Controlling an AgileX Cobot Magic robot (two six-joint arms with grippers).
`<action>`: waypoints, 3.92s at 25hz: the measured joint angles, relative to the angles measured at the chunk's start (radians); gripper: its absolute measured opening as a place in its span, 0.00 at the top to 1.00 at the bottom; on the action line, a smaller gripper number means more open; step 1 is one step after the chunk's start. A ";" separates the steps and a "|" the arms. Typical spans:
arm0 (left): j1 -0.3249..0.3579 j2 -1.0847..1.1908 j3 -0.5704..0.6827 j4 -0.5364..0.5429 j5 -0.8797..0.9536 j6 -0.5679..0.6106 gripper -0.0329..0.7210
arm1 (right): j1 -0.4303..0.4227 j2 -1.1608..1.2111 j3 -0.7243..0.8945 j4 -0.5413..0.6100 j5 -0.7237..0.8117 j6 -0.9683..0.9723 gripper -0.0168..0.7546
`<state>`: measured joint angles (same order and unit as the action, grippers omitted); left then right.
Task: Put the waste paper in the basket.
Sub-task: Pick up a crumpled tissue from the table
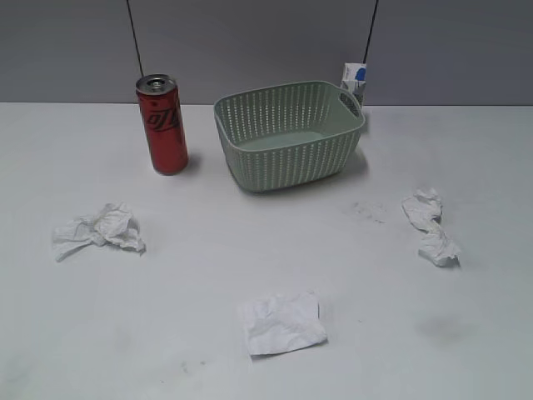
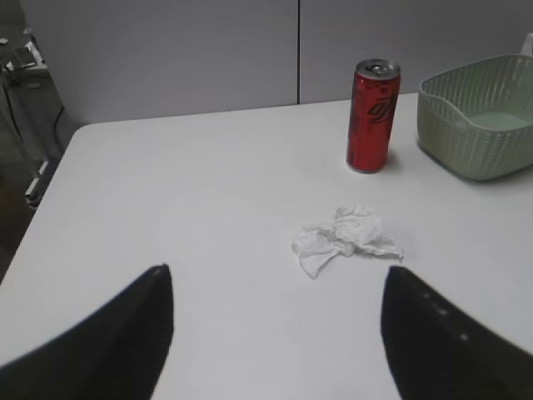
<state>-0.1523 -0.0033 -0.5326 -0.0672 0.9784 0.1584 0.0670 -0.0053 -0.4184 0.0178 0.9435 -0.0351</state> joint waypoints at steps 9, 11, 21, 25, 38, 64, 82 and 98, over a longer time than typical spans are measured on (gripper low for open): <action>0.000 -0.001 0.027 0.001 0.069 0.000 0.17 | 0.000 0.000 0.000 0.000 -0.001 0.000 0.33; 0.000 -0.001 0.027 0.001 0.069 0.000 0.17 | 0.000 0.000 0.000 0.000 -0.001 0.000 0.33; 0.000 0.002 0.022 0.001 0.066 0.000 0.17 | 0.000 0.000 0.000 0.000 -0.001 0.000 0.33; 0.000 0.057 -0.009 0.001 -0.031 0.000 0.17 | 0.000 0.000 0.000 0.000 -0.001 0.000 0.33; 0.000 0.533 -0.102 0.000 -0.379 0.027 0.17 | 0.000 0.000 0.000 0.000 -0.001 0.000 0.33; -0.094 1.622 -0.572 -0.029 -0.240 0.128 0.17 | 0.000 0.000 0.000 0.000 -0.001 0.000 0.33; -0.097 1.999 -0.657 -0.073 -0.268 0.158 0.17 | 0.000 0.000 0.000 0.000 -0.001 0.000 0.33; -0.102 1.957 -0.662 -0.101 -0.151 0.159 0.89 | 0.000 0.000 0.000 0.000 -0.001 0.000 0.33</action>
<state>-0.2544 1.9536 -1.1949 -0.1680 0.8278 0.3173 0.0670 -0.0053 -0.4184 0.0178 0.9425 -0.0351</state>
